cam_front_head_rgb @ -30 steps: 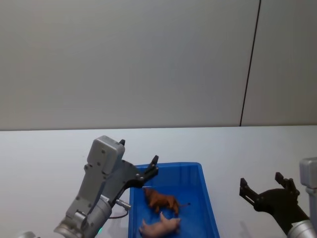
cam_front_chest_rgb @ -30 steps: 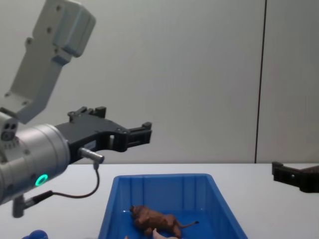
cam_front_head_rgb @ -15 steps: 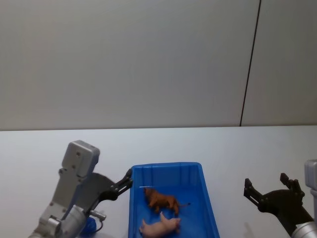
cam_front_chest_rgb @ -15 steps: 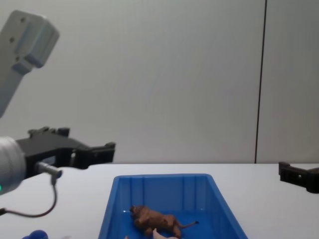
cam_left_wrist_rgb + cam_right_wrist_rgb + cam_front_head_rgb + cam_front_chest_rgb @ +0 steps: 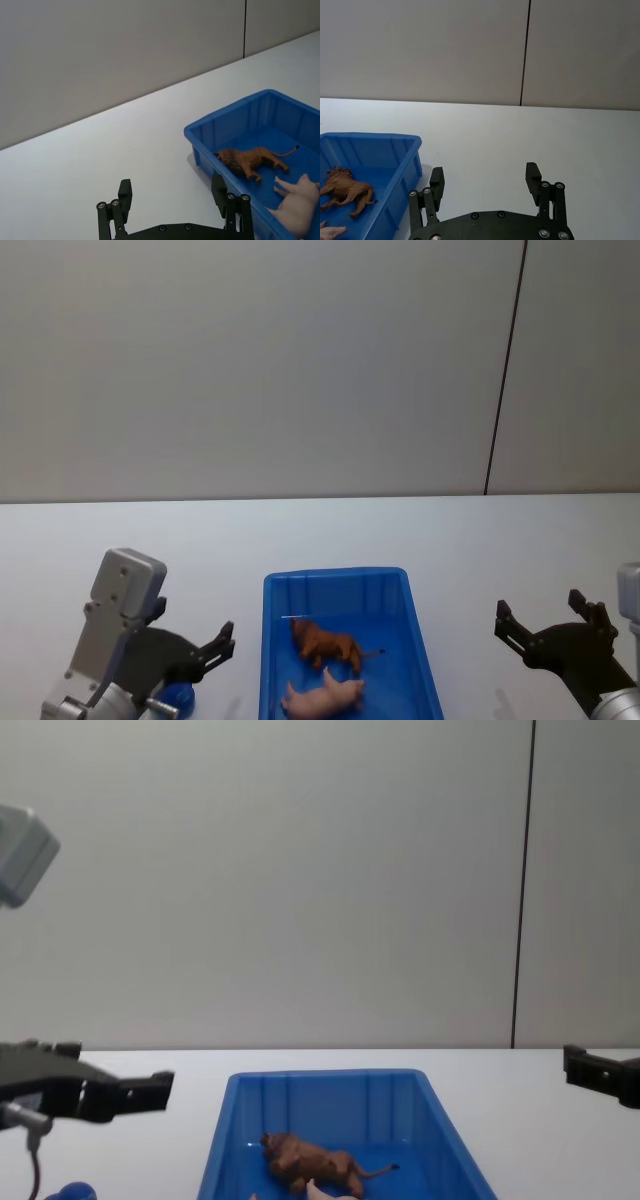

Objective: Pick up the two dolls from the table and place them into the box.

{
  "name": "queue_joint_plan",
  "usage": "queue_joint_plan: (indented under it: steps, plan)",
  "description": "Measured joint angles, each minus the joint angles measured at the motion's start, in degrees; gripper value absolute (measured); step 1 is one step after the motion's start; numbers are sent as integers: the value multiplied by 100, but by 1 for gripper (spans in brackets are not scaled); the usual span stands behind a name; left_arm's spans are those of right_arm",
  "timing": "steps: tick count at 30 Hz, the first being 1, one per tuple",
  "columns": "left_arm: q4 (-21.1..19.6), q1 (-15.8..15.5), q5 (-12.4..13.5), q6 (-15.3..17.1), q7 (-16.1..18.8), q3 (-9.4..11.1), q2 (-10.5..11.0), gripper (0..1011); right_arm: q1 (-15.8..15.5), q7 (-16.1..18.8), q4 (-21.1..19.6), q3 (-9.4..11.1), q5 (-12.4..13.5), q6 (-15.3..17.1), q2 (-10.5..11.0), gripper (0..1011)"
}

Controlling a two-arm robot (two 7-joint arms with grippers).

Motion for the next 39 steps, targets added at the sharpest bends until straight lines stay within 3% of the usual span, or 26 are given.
queue_joint_plan:
  steps: [10, 22, 32, 39]
  plan:
    - [116, 126, -168, 150, -138, -47, 88, 1001, -5, -9, -7, 1, 0, -2, 4, 1001]
    - [403, 172, -174, 204, -329, -47, 76, 996, -9, -13, -10, 1, -1, -2, 6, 1001]
    - [737, 107, -6, 217, -489, -32, 1, 746, -9, -12, -11, 1, -1, -2, 6, 1001]
    - [904, 56, 112, 153, -546, -36, -37, 505, -9, -12, -10, 0, -1, -1, 6, 1001]
